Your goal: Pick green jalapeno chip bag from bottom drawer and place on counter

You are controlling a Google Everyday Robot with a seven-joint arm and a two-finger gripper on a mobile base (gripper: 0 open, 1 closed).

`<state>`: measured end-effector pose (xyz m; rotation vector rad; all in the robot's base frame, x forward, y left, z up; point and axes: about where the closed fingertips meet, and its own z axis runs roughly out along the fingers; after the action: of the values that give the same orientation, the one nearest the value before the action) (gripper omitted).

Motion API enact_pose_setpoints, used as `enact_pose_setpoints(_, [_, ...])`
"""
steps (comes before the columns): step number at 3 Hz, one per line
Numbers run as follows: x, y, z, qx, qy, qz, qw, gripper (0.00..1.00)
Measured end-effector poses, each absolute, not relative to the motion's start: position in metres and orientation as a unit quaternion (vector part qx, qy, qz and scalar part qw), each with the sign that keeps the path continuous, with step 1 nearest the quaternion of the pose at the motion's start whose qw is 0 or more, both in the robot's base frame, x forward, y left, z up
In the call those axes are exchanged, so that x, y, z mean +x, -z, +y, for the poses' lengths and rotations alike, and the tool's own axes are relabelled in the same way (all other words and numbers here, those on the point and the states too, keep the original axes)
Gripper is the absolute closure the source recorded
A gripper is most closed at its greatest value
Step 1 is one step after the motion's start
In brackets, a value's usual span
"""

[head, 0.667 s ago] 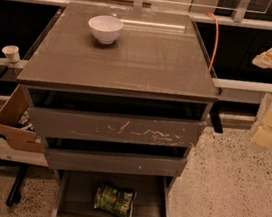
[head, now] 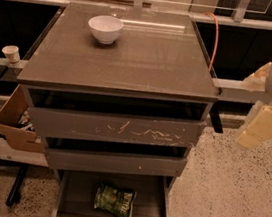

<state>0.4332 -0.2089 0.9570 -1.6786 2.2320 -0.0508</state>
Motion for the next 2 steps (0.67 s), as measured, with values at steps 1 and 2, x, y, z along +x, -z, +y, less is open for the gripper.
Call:
enact_pose_setpoints(1, [0.413,-0.931,-0.183,-0.573,-0.013,0.793,0.207,0.49])
enact_pose_setpoints(2, [0.395,-0.884,-0.145,-0.560,-0.053,0.793,0.236,0.72])
